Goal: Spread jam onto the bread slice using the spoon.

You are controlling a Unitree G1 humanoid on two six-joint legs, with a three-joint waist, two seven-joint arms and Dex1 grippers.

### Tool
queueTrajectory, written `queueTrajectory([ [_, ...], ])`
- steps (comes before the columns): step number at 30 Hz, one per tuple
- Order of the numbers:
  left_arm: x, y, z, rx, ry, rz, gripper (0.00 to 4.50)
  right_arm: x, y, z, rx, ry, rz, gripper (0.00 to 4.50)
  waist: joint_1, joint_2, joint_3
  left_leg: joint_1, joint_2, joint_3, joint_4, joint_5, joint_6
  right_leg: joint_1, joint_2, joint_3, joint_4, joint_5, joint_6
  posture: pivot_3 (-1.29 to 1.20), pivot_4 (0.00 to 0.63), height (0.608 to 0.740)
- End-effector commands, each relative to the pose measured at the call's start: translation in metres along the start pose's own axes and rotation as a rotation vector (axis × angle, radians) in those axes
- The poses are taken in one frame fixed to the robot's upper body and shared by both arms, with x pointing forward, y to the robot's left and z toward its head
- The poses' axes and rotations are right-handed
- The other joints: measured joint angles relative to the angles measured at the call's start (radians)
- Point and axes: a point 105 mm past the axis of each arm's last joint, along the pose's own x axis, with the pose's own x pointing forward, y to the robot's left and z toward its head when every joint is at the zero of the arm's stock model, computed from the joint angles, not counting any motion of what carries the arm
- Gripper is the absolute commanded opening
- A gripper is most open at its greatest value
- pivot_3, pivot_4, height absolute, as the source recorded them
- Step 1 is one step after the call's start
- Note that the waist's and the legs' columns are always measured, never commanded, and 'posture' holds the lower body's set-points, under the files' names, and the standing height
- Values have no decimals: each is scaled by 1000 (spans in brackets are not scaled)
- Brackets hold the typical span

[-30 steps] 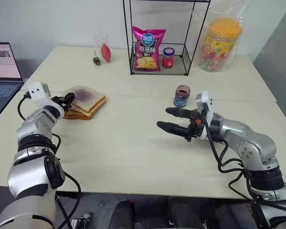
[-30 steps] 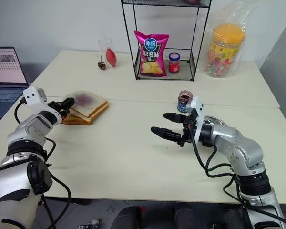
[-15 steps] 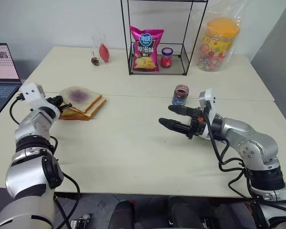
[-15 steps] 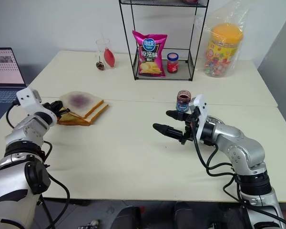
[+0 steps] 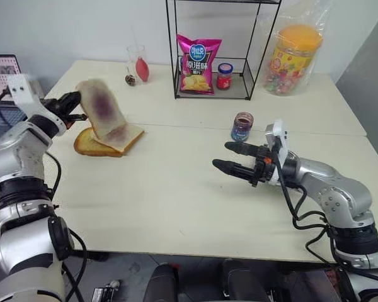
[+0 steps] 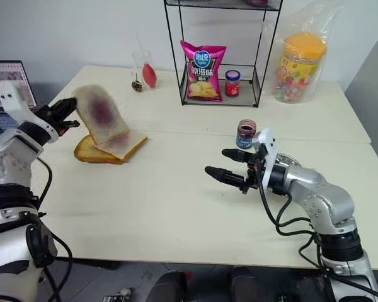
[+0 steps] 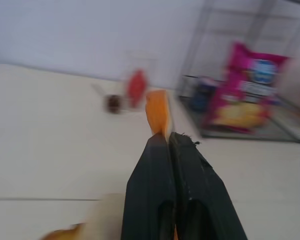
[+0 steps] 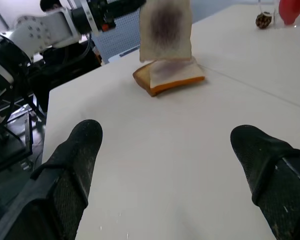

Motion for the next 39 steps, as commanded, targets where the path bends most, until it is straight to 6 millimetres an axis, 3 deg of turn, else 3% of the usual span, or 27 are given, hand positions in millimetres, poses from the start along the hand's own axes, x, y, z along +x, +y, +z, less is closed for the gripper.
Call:
queueTrajectory([
  [1, -2, -71, 19, 29, 64, -349, 7, -17, 17, 15, -40, 8, 67, 4500, -2, 0, 0, 0, 0, 0, 0, 0, 0, 0, 0, 0, 0, 0, 0, 0, 150, 740],
  [3, -3, -107, 0, 3, 169, -523, 7, -28, 22, 13, -36, 42, 66, 4500, -5, 0, 0, 1, 0, -1, 0, 0, 0, 1, 1, 0, 1, -1, 2, 0, 150, 740],
  [5, -3, -122, -13, -12, 217, -591, 7, -32, 24, 13, -31, 57, 62, 4500, -4, 1, 0, 3, 0, -1, 0, 0, 0, 3, 1, 0, 1, -3, 5, 0, 150, 740],
  [8, 2, -145, -52, -53, 315, -672, 7, -40, 30, 9, -16, 76, 40, 4500, -5, 1, 0, 6, 0, 0, 0, 0, 0, 4, 2, 2, 1, -2, 5, 0, 150, 740],
  [11, 8, -144, -84, -51, 379, -636, 7, -44, 34, 3, -8, 86, 12, 4500, -9, 1, 0, 7, 0, 1, 1, 0, 0, 4, 2, 4, 1, -1, 6, 0, 150, 740],
  [14, 18, -121, -122, 79, 467, -521, 7, -45, 34, 0, -1, 81, -19, 4500, -14, 1, 0, 7, 0, 1, 1, 0, 0, 4, 2, 4, 1, -1, 6, 0, 150, 740],
  [19, 28, -99, -153, 219, 531, -453, 7, -46, 30, -2, 0, 64, -71, 4500, -11, 1, 0, 8, 0, 1, 1, 0, 0, 4, 3, 5, 1, -1, 6, 0, 150, 740],
  [25, 37, -103, -153, 212, 498, -486, 7, -49, 26, -2, 2, 53, -115, 4500, -3, 1, 0, 3, 0, 2, 1, 0, 0, 2, 2, 5, -1, -1, 6, 0, 150, 740],
  [26, 38, -104, -153, 212, 493, -489, 391, -50, 25, -2, 3, 52, -119, 4500, 0, 1, 0, 3, 0, 1, 1, 0, 0, 2, 2, 4, -1, -1, 6, 0, 150, 740],
  [28, 41, -106, -152, 212, 474, -494, 613, -52, 24, -2, 6, 50, -133, 4500, 3, 1, 0, 3, 0, 1, 1, 0, 0, 2, 2, 4, -1, -1, 6, 0, 150, 740],
  [32, 40, -102, -149, 221, 486, -503, 1483, -56, 23, -4, 14, 54, -151, 4500, 3, 1, 0, 3, 0, 1, 1, 0, 0, 2, 2, 4, 0, -1, 7, 0, 150, 740],
  [39, 20, -74, -142, 391, 605, -495, 2888, -76, 18, -11, 46, 73, -238, 4500, 2, 1, 0, 4, 0, 1, 1, 0, 0, 2, 2, 4, 0, 0, 7, 0, 150, 740],
])
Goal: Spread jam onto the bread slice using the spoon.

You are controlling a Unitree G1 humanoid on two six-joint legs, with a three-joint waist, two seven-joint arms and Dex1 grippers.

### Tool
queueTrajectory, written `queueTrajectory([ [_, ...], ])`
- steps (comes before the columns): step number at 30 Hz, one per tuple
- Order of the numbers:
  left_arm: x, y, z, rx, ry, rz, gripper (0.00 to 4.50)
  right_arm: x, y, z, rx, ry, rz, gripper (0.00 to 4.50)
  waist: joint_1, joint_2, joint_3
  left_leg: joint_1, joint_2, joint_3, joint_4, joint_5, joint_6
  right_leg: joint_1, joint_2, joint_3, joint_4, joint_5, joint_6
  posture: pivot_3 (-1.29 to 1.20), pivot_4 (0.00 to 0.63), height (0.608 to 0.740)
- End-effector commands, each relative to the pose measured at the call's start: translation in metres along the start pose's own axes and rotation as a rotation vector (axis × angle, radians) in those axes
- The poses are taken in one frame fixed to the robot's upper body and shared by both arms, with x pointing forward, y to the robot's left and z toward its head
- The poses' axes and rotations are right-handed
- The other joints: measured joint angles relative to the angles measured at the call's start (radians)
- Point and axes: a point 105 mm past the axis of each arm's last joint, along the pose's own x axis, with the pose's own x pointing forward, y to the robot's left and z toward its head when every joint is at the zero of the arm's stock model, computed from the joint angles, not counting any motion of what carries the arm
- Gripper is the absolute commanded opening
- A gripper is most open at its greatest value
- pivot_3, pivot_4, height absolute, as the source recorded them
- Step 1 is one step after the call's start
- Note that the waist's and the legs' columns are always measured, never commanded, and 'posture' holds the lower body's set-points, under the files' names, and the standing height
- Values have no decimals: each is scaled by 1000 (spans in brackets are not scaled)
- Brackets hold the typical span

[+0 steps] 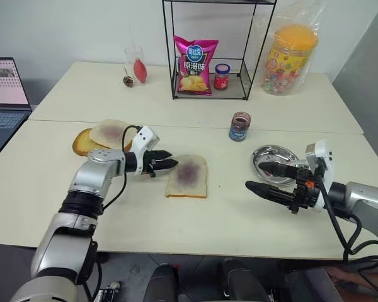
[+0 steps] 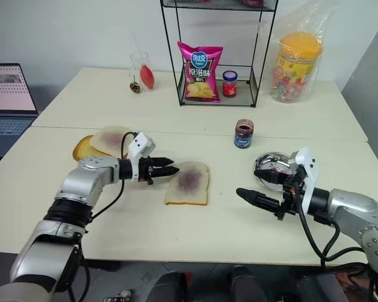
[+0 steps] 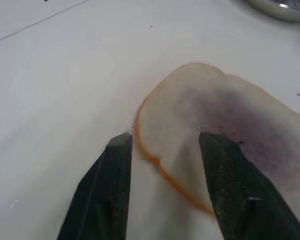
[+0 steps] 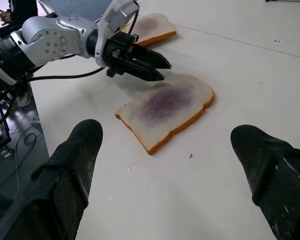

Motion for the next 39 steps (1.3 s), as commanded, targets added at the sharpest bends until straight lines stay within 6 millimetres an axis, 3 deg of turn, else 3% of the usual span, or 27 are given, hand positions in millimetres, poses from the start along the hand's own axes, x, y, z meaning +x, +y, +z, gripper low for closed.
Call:
queueTrajectory([
  [1, -20, 10, 8, 155, 71, 29, 3172, -15, -2, 4, -30, -12, -65, 4500, 2, 0, 0, 0, 0, 0, 0, 0, 0, 0, 0, 0, 0, 0, 0, 0, 150, 740],
  [2, -23, 7, 13, 168, 67, 4, 3319, -21, -4, 1, -14, -6, -88, 4500, 3, 0, 0, 0, 0, 0, 0, 0, 0, 0, 0, 0, 0, 0, 0, 0, 150, 740],
  [5, -31, -16, 52, 235, -65, -92, 3935, -47, -13, -11, 75, -10, -193, 4500, 11, 0, 0, 0, 0, 0, 0, 0, 0, 0, -1, 0, 0, 0, 0, 0, 150, 740],
  [8, -33, -35, 69, 301, -109, -161, 4447, -65, -24, -19, 139, -37, -283, 4500, 18, 0, 0, -2, -1, 0, 1, 0, 0, 0, -2, -1, -1, 0, 0, 0, 150, 740],
  [10, -33, -56, 72, 400, -89, -253, 4490, -77, -52, -22, 239, -146, -439, 4500, 13, -1, -1, -1, -1, 2, 1, 0, 0, 1, -2, 0, -2, 0, 1, 0, 150, 740],
  [14, -27, -83, 83, 464, -134, -352, 4490, -84, -87, -28, 460, -330, -579, 4500, -7, 0, -1, 4, -1, 3, 1, 0, 0, 3, -2, 3, 0, 2, 1, 0, 150, 740],
  [19, -10, -103, 107, 493, -265, -369, 4490, -73, -120, -48, 708, -440, -642, 4500, -15, 2, -1, 11, 0, 2, 1, 0, 1, 9, 0, 3, 0, 2, -1, 0, 150, 740],
  [24, -5, -107, 104, 489, -275, -365, 4490, -60, -147, -58, 864, -524, -661, 4500, -19, 4, 0, 10, 0, 3, 0, 0, 1, 9, 0, 4, -1, 2, 1, 0, 150, 740],
  [31, -9, -113, 96, 465, -272, -366, 4490, -39, -170, -64, 924, -551, -648, 4500, -24, 6, 0, 9, 0, 3, -1, 0, 1, 9, 0, 3, -2, 1, 1, 0, 150, 740],
  [39, -13, -110, 91, 458, -252, -338, 4490, -22, -181, -63, 939, -568, -611, 4500, -47, 5, 0, 17, 0, 4, 1, 0, 1, 16, 0, 6, -4, 3, -1, 0, 150, 740],
])
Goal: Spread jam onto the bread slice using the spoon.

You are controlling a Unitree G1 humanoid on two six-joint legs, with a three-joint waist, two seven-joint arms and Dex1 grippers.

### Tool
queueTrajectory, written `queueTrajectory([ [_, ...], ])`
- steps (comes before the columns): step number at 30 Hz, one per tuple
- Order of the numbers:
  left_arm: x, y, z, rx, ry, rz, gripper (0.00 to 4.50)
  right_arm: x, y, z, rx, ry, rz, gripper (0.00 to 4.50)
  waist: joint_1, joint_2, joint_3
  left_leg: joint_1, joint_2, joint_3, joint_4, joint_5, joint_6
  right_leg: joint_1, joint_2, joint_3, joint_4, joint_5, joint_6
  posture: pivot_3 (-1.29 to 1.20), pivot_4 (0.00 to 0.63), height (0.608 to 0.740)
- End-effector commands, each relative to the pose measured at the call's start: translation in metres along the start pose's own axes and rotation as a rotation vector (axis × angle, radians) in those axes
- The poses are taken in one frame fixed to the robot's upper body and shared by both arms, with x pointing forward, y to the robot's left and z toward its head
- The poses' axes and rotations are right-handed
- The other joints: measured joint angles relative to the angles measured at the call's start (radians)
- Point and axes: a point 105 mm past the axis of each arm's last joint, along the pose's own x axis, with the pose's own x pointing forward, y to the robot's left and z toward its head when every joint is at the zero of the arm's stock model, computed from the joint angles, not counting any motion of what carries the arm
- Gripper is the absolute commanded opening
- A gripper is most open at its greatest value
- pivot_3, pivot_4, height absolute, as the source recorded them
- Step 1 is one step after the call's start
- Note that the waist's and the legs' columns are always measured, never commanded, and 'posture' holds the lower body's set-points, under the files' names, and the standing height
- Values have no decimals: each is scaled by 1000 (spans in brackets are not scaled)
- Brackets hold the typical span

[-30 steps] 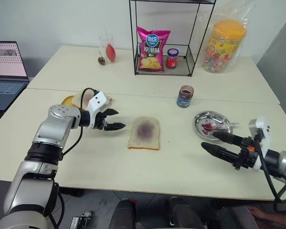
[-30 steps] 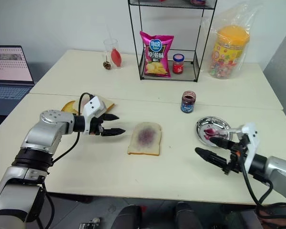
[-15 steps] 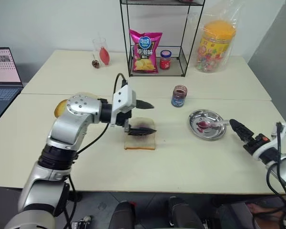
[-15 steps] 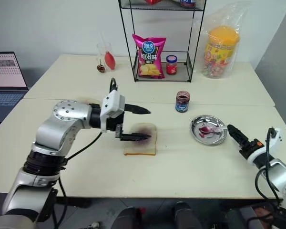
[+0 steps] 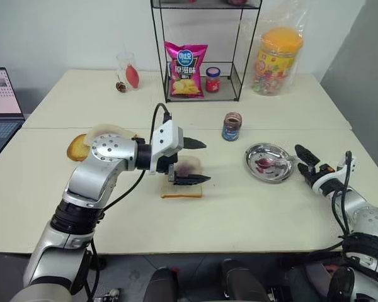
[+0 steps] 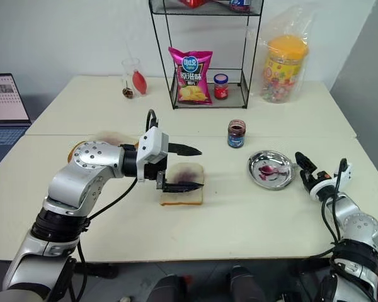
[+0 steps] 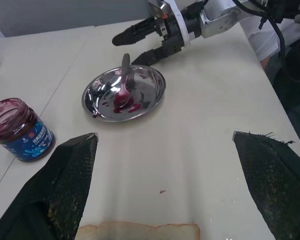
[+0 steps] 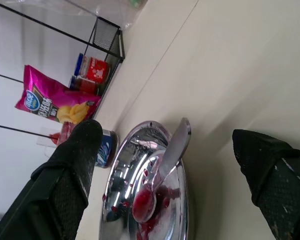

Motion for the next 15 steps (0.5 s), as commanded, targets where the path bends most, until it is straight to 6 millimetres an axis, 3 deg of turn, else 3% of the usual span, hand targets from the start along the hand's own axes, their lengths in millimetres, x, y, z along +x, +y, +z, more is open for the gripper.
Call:
queueTrajectory([
  [1, -6, 0, 9, 36, -13, 21, 4490, 9, -3, -2, 3, -7, -5, 4500, -3, 0, 0, 0, 0, 0, 0, 0, 0, 0, 0, 0, 0, 0, 0, 0, 150, 740],
  [5, -5, 0, 8, 37, -9, 22, 4500, 18, -3, -6, 9, -2, 4, 4085, -3, 0, 0, 0, 0, 0, -1, 0, 0, 0, 0, 0, 0, 1, 2, 0, 150, 740],
  [15, -3, -1, 10, 39, -14, 27, 4500, 28, 4, -3, 5, -9, 22, 1699, -14, 0, 0, 0, 0, 0, -2, 0, 0, -1, 1, 0, 0, 1, 2, 0, 150, 740],
])
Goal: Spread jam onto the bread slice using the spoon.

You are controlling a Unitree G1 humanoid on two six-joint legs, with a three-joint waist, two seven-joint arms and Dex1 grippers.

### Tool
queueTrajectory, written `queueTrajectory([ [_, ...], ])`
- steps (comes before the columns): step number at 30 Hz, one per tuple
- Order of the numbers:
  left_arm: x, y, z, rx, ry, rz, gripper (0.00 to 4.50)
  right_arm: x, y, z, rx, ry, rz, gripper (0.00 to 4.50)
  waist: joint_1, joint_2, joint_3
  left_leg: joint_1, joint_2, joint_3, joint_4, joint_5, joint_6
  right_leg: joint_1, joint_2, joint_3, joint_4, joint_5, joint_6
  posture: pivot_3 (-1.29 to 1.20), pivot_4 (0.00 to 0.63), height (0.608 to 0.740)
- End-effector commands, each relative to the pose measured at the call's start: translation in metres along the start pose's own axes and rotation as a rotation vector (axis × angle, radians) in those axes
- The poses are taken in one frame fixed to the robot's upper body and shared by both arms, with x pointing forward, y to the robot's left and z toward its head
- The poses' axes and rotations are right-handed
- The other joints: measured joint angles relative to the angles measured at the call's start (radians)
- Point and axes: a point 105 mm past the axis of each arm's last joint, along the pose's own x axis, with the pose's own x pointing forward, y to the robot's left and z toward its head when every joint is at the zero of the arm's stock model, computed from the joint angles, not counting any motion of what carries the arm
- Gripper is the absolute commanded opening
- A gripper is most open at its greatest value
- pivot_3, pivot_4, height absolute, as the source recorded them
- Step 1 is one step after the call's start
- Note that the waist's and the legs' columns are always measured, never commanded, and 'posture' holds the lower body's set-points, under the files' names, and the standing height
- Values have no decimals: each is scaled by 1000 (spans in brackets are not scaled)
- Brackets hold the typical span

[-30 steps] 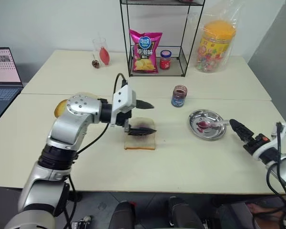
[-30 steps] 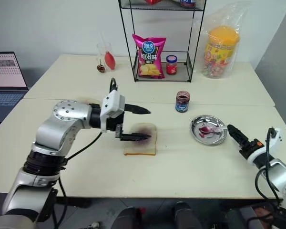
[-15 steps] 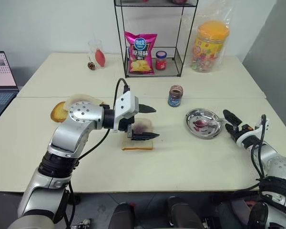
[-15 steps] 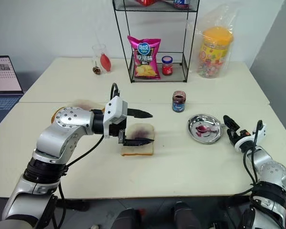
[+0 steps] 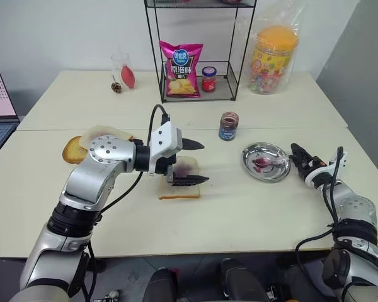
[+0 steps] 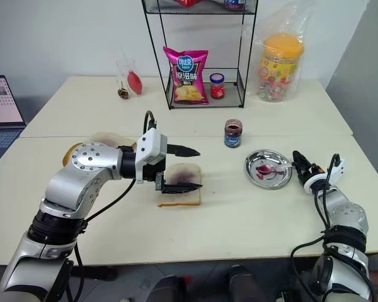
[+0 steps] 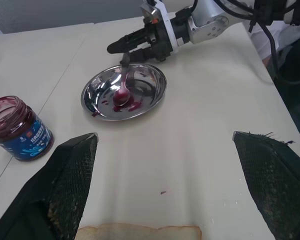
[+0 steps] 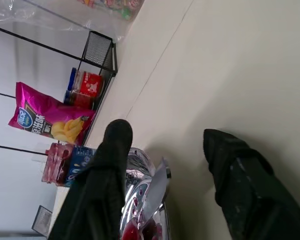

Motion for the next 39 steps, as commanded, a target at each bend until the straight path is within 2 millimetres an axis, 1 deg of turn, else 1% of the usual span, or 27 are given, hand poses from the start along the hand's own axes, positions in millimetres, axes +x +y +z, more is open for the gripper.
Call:
queueTrajectory([
  [1, -2, 0, 11, 46, -23, 13, 4500, 3, 4, 0, -1, 0, 11, 1500, -1, 0, 0, 0, 0, 0, 0, 0, 0, 0, 0, 0, 0, 0, 0, 0, 150, 740],
  [3, -2, 0, 12, 47, -26, 15, 4500, 2, 4, 0, 0, -1, 12, 1235, -1, 0, 0, 0, 0, 0, 0, 0, 0, 0, 0, 0, 0, 0, 0, 0, 150, 740],
  [4, -2, 0, 12, 47, -27, 17, 4500, 2, 4, 0, 0, -2, 13, 929, -1, 0, 0, 0, 0, 0, 0, 0, 0, 0, 0, 0, 0, 0, 0, 0, 150, 740],
  [5, -2, 0, 12, 47, -27, 18, 4500, 2, 4, 0, 1, -2, 13, 814, -1, 0, 0, 0, 0, 0, 0, 0, 0, 0, 0, 0, 0, 0, 0, 0, 150, 740],
  [7, -2, 1, 11, 46, -27, 24, 4500, 0, 4, 1, 0, -5, 11, 281, -1, 0, 0, 0, 0, 0, 0, 0, 0, 0, 0, 0, 0, 0, 0, 0, 150, 740],
  [8, -3, 2, 11, 47, -27, 27, 4500, -1, 3, 3, 4, -13, 7, 83, -1, -1, 0, 0, 0, 0, 0, 0, 0, 0, 0, 0, 0, 0, 0, 0, 150, 740],
  [9, -3, 2, 11, 47, -27, 31, 4500, -2, 3, 4, 6, -18, 5, 22, 0, -1, 0, 0, 0, 0, 1, 0, 0, 0, 0, 0, 0, 0, 0, 0, 150, 740],
  [13, -4, 4, 11, 48, -29, 42, 4500, -4, 4, 11, 9, -33, 7, 22, 3, -1, 0, 0, 0, 0, 0, 0, 0, 0, 0, 0, -1, 0, -1, 0, 150, 740],
  [15, -5, 6, 11, 48, -29, 51, 4500, -7, 8, 16, -2, -40, 24, 22, 4, 0, 0, -1, 0, 0, 0, 0, 0, 0, 0, 0, -2, 0, 0, 0, 150, 740],
  [18, -9, 9, 11, 35, -34, 76, 4500, -12, 27, 23, -19, -44, 94, 22, 12, 1, 0, -2, 0, 0, -1, 0, 0, 0, -1, -1, -3, 0, 0, 0, 150, 740],
  [20, -18, 15, 11, -6, -50, 117, 4500, -17, 54, 35, -36, -63, 171, 22, 13, 2, 1, -4, 0, -1, -1, 0, 0, -2, -1, -1, -3, -1, 0, 0, 150, 740],
  [21, -23, 18, 11, -22, -57, 136, 4500, -19, 67, 40, -53, -68, 202, 22, 12, 6, 3, -6, 0, -1, -1, 0, 0, -4, -1, -1, -2, -1, 0, 0, 150, 740],
  [22, -28, 21, 11, -44, -65, 161, 4500, -21, 81, 44, -78, -71, 234, 22, 12, 7, 4, -9, 0, 0, -1, 0, 0, -8, -1, -1, -2, 0, 0, 0, 150, 740],
  [23, -31, 24, 11, -57, -72, 180, 4500, -23, 92, 48, -94, -78, 253, 22, 12, 8, 5, -11, 0, 0, -1, 0, 0, -10, -1, 0, 0, 0, 1, 0, 150, 740],
  [24, -36, 28, 11, -73, -79, 213, 4500, -23, 106, 54, -104, -95, 279, 22, 12, 9, 5, -11, 0, 0, -1, 0, 0, -10, 0, -1, 0, -1, 0, 0, 150, 740],
  [26, -44, 38, 9, -93, -93, 288, 4500, -20, 131, 62, -140, -120, 312, 22, 11, 9, 6, -11, 0, -1, -2, 0, 0, -11, 0, -1, 0, -1, 0, 0, 150, 740],
  [28, -48, 45, 9, -104, -105, 341, 4500, -14, 149, 65, -169, -134, 332, 22, 11, 10, 6, -13, 0, 0, -2, 0, 0, -14, 0, 0, 2, -1, 1, 0, 150, 740],
  [29, -48, 48, 10, -110, -119, 369, 4500, -5, 161, 64, -203, -141, 334, 22, 12, 10, 6, -13, 0, -1, -2, 0, 0, -14, 0, -1, 2, -1, 0, 0, 150, 740],
  [31, -47, 51, 11, -118, -138, 398, 4500, 7, 178, 62, -250, -151, 340, 22, 13, 10, 6, -13, 0, -1, -2, 0, 0, -14, 0, -1, 2, -1, 0, 0, 150, 740],
  [32, -44, 51, 14, -123, -155, 410, 4500, 16, 190, 54, -319, -145, 351, 22, 13, 10, 6, -13, 0, -1, -2, 0, 0, -14, 0, -2, 2, -1, 0, 0, 150, 740],
  [34, -38, 51, 18, -136, -183, 427, 4500, 31, 208, 40, -414, -132, 377, 22, 12, 10, 6, -13, 0, 0, -1, 0, 0, -14, 0, -1, 2, -1, 1, 0, 150, 740],
  [36, -36, 54, 18, -151, -199, 458, 4500, 41, 219, 30, -482, -132, 399, 22, 13, 10, 6, -14, 0, 0, -1, 0, 0, -15, 0, -1, 2, -1, 1, 0, 150, 740],
  [39, -31, 52, 19, -169, -220, 481, 4500, 56, 228, 13, -600, -122, 429, 22, 17, 10, 6, -16, 0, -1, -2, 0, 0, -16, 0, -3, 2, -1, 0, 0, 150, 740],
])
